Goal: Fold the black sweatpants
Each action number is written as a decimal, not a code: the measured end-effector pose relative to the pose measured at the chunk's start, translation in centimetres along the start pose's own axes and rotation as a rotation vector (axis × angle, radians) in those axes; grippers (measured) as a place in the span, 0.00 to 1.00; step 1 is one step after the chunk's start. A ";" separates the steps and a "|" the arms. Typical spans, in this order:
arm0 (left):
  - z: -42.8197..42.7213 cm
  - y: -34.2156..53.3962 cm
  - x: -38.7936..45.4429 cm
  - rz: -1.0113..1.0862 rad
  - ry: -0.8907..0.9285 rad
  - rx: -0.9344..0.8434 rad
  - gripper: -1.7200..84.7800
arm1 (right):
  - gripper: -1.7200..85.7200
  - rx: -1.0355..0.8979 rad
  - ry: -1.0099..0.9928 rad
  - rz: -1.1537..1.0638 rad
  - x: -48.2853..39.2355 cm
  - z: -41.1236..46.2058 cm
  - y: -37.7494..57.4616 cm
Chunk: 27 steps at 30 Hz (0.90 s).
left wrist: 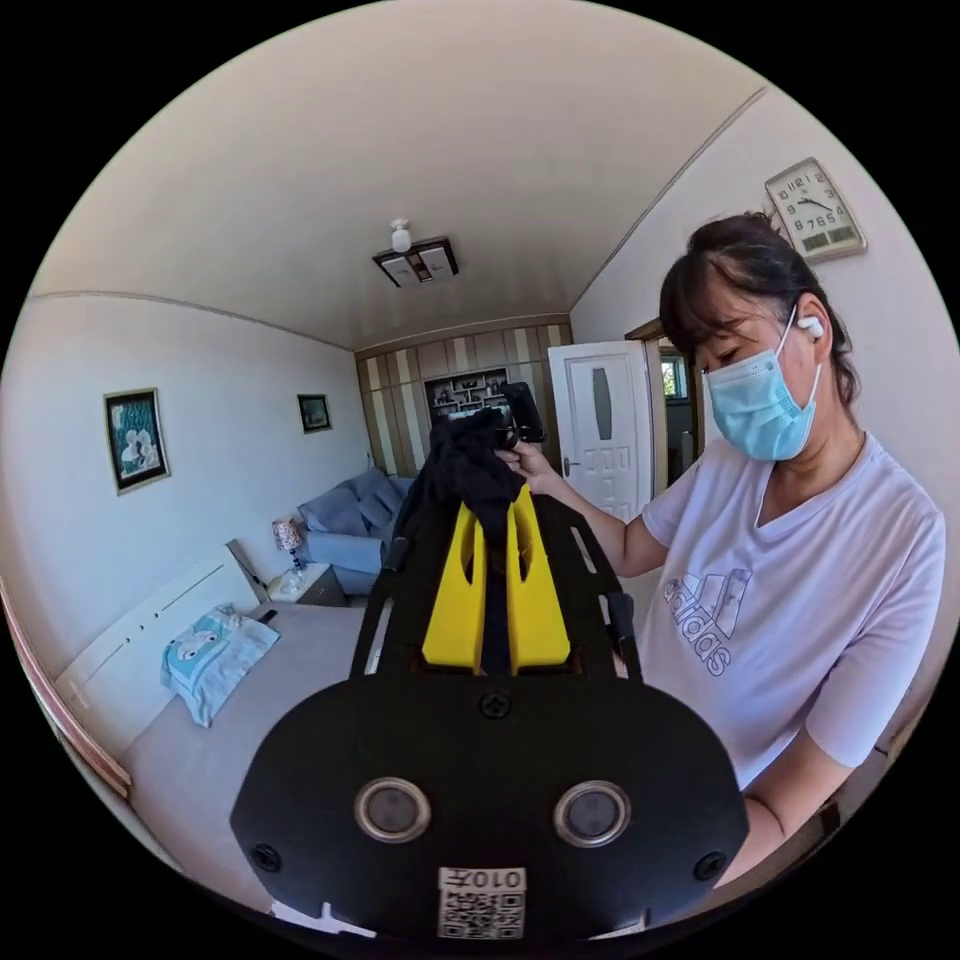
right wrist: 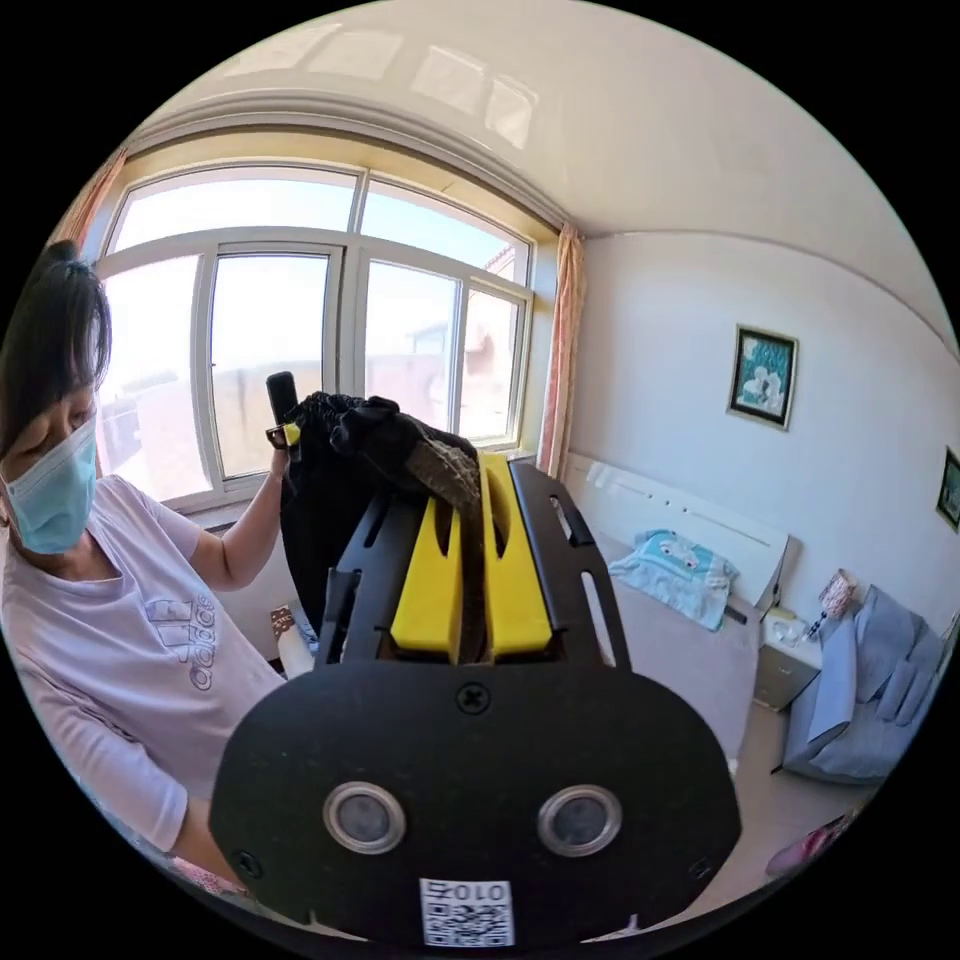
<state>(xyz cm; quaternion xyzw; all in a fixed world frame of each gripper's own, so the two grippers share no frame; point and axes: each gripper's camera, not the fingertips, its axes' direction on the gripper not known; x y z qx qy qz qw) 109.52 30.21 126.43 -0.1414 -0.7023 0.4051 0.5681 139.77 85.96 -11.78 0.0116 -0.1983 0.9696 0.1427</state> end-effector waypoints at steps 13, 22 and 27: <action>3.5 -6.0 4.3 0.110 -0.010 -0.111 0.07 | 0.03 -0.042 -0.100 -0.004 2.3 -5.9 -1.6; 13.5 -2.6 -0.3 -0.061 0.154 -0.197 0.07 | 0.05 -0.211 -0.172 0.341 14.4 -4.0 6.0; 18.8 -1.0 -0.7 -0.081 0.255 -0.155 0.06 | 0.07 -0.142 -0.028 0.327 16.1 -7.0 5.6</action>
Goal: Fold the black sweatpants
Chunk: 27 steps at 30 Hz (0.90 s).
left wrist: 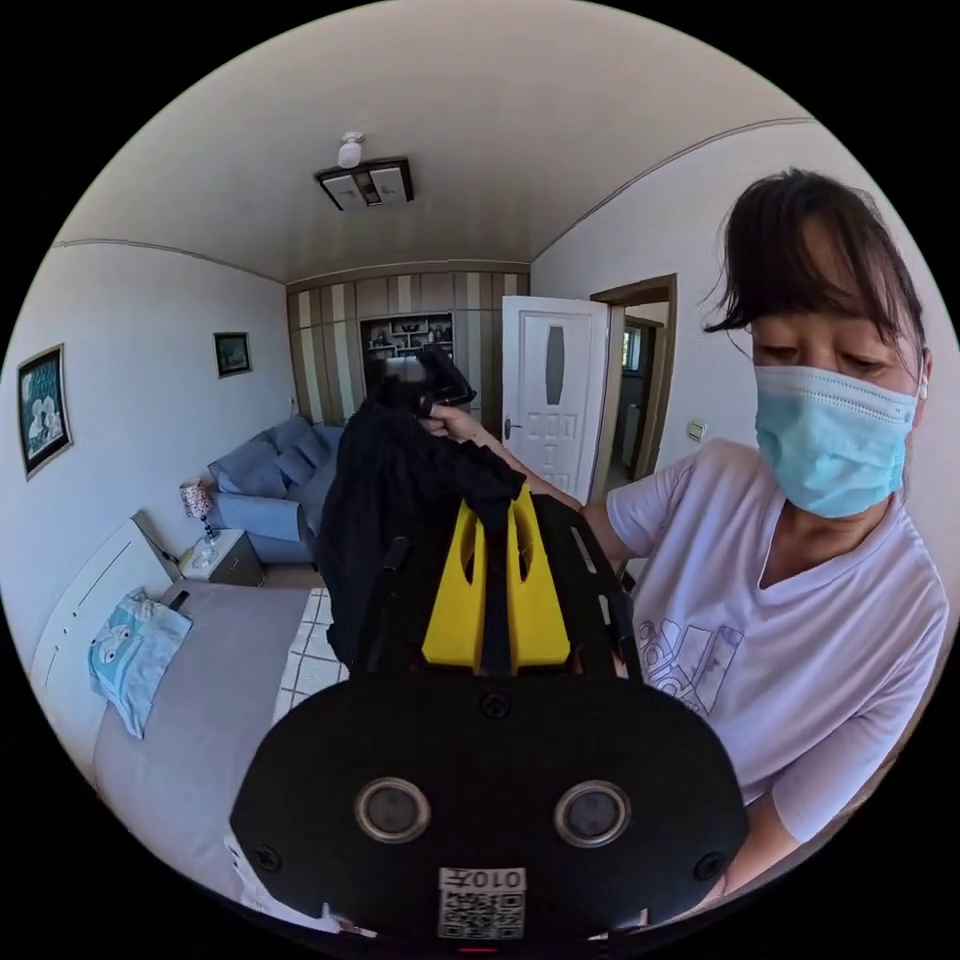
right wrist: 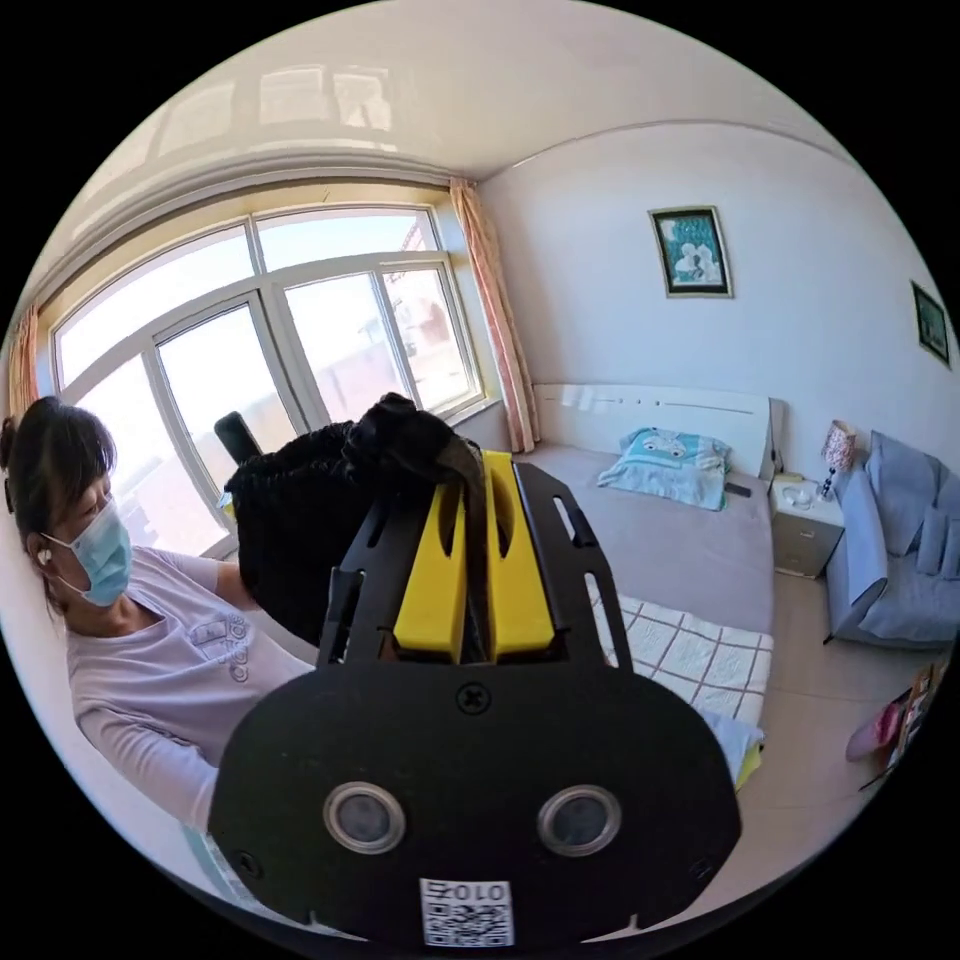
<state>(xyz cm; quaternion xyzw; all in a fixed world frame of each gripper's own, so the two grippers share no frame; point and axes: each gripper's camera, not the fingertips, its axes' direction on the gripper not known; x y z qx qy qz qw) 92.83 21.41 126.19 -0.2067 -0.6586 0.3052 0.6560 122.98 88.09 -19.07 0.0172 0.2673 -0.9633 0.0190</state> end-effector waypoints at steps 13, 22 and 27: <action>-6.1 11.5 -1.5 -0.166 0.049 0.229 0.04 | 0.07 -0.311 0.000 -0.452 -7.5 18.8 -10.1; -13.8 42.2 -5.1 -0.932 -0.152 0.215 0.05 | 0.23 -0.921 -0.282 -0.315 -8.2 56.1 8.4; -18.2 63.8 -4.2 -1.540 -0.323 0.131 0.07 | 0.24 -0.968 -0.478 -0.047 -5.5 59.0 19.6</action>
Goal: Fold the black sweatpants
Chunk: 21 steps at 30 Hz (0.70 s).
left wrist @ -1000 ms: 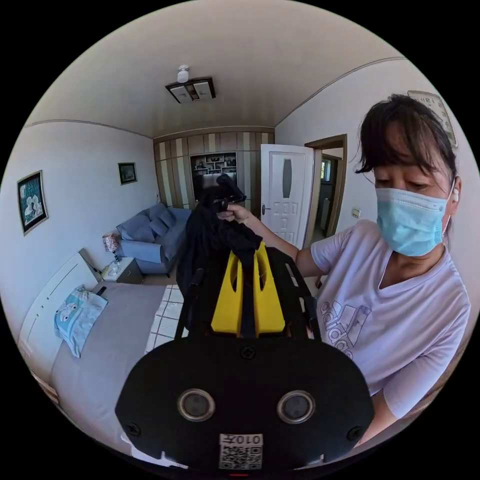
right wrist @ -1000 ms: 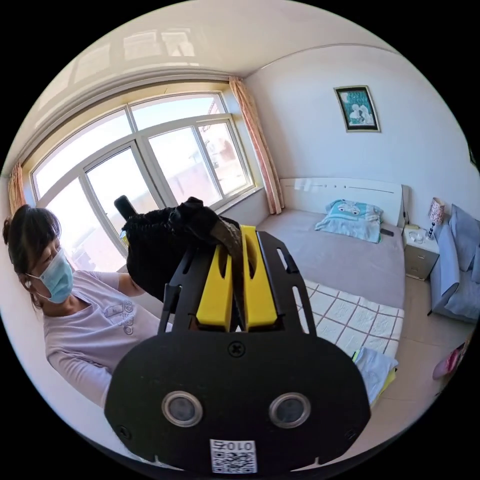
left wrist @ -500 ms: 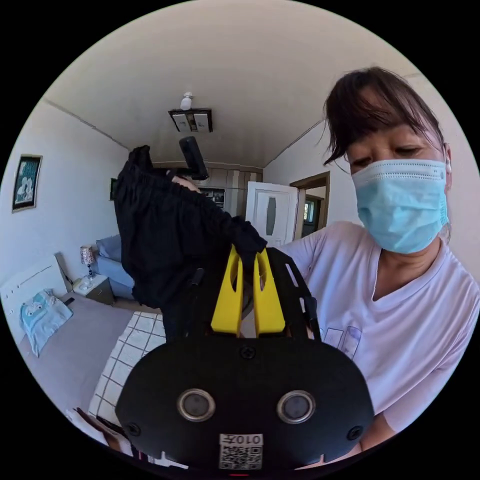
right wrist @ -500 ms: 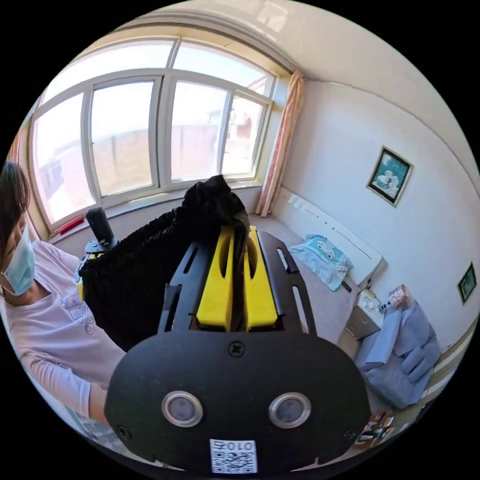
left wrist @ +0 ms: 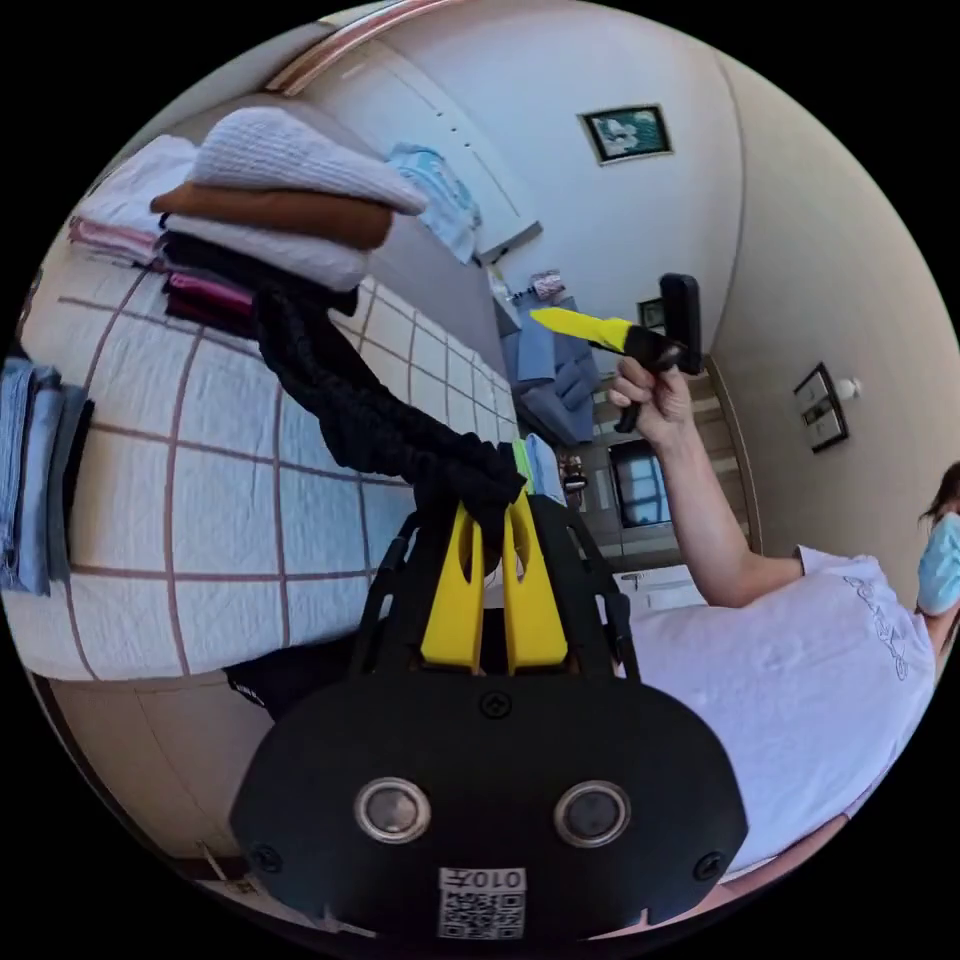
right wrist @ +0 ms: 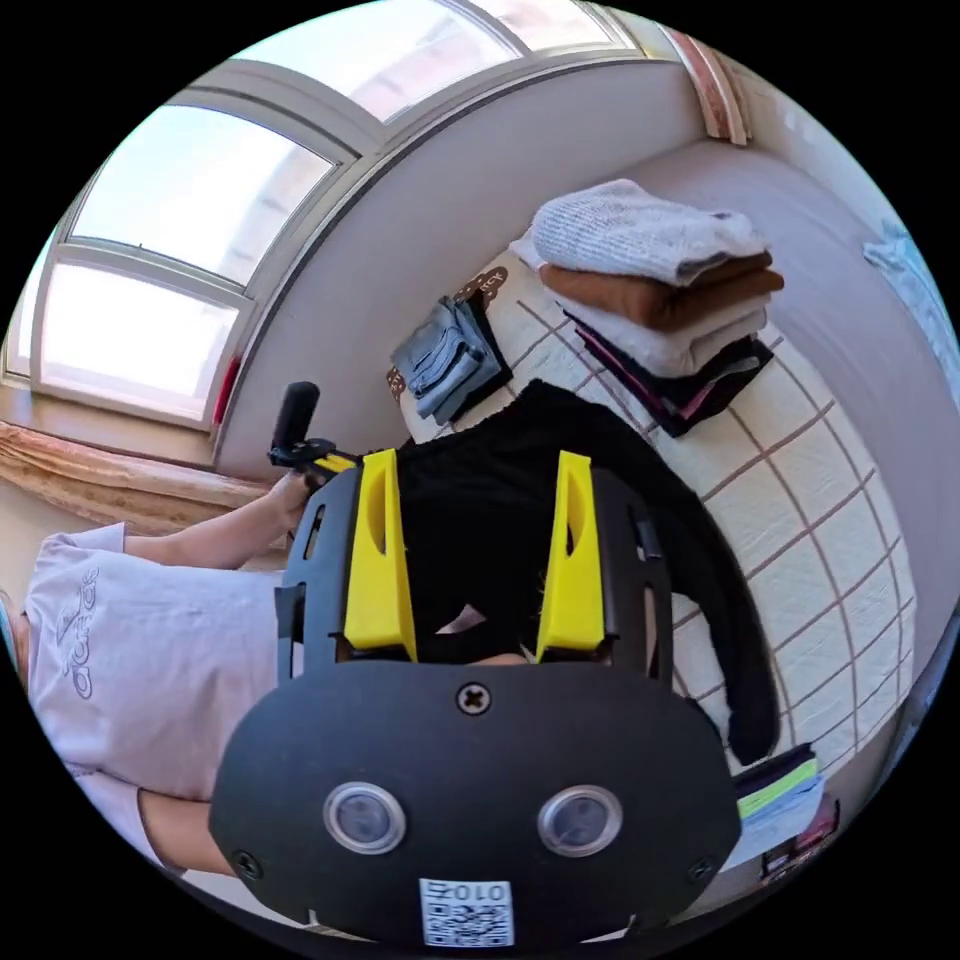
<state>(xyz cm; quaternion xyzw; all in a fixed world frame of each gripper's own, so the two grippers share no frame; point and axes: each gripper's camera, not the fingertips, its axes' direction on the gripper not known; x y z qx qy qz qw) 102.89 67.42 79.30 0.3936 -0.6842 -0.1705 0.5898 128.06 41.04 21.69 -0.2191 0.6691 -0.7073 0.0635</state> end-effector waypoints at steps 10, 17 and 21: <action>-3.7 -3.4 -11.6 -0.082 -0.037 -0.105 0.08 | 0.21 0.188 -0.015 0.474 7.6 -0.9 23.0; -5.1 -7.6 4.6 0.553 -0.044 -0.309 0.07 | 0.21 0.413 -0.041 0.643 8.8 -1.9 33.6; -11.7 -5.7 3.4 0.573 -0.171 -0.201 0.08 | 0.21 0.489 -0.051 0.663 9.1 -2.2 38.2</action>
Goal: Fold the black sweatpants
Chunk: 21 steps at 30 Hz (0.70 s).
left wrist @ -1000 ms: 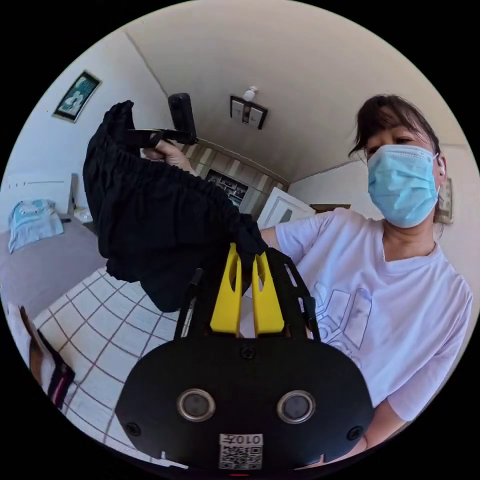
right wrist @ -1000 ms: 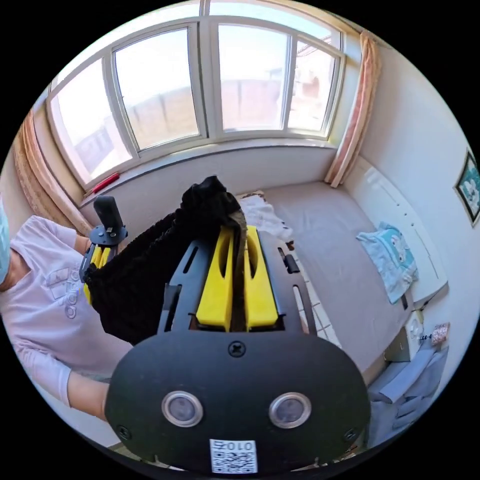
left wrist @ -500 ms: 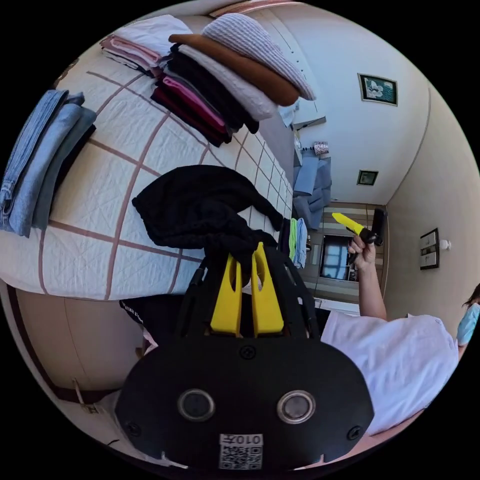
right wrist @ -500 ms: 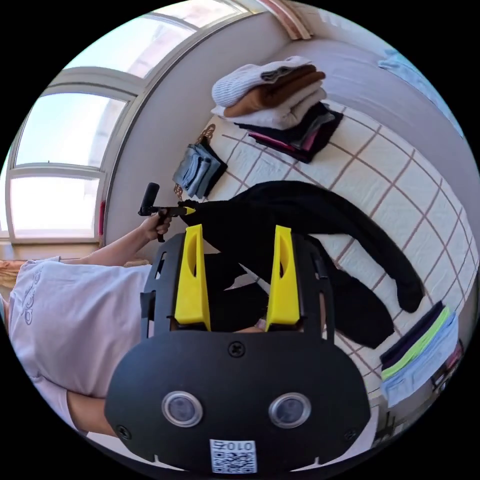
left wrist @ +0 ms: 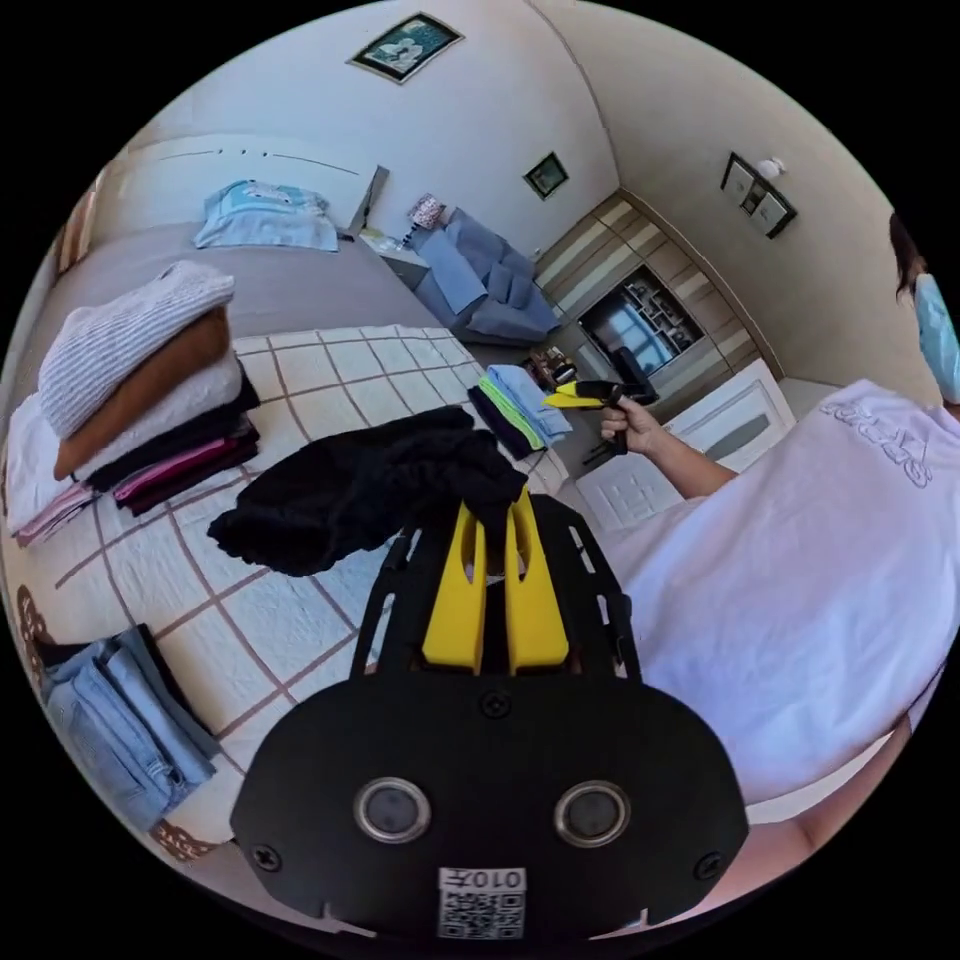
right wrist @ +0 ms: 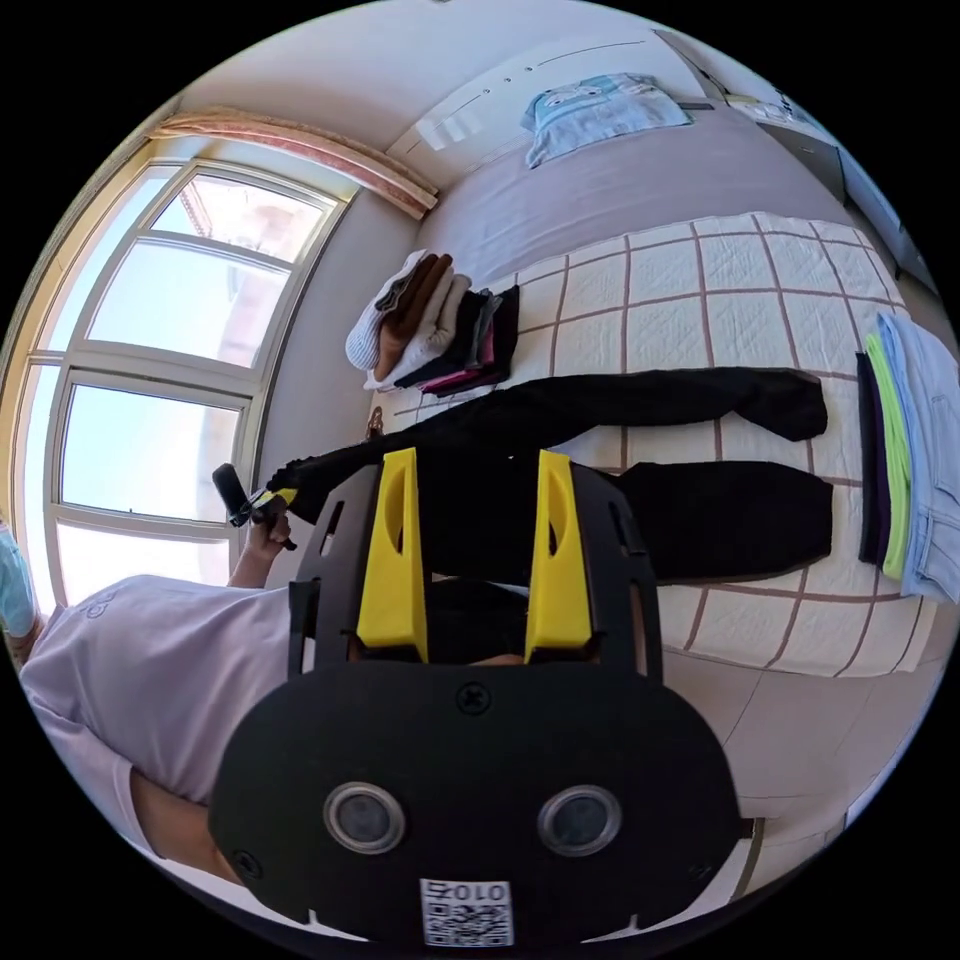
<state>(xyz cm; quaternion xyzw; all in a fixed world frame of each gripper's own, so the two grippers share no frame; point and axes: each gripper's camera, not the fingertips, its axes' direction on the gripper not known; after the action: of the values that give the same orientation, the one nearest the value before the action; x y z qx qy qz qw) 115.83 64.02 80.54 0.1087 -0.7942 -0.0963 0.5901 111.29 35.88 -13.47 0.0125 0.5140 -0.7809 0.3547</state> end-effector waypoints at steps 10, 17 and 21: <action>1.3 19.8 -15.0 -0.771 -0.064 -0.085 0.08 | 0.20 -0.027 -0.012 -0.028 4.9 -3.0 5.1; -2.4 23.7 -11.7 -0.863 -0.188 0.096 0.03 | 0.17 0.070 0.033 0.084 11.4 -7.1 9.3; -5.7 25.6 -9.9 -0.883 -0.111 0.353 0.02 | 0.07 0.164 0.075 0.082 14.1 -9.9 12.8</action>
<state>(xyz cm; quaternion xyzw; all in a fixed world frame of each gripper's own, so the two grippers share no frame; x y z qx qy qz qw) 122.53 91.24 80.33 0.5290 -0.7067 -0.2070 0.4217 104.56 33.47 -33.70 0.0917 0.4605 -0.8040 0.3649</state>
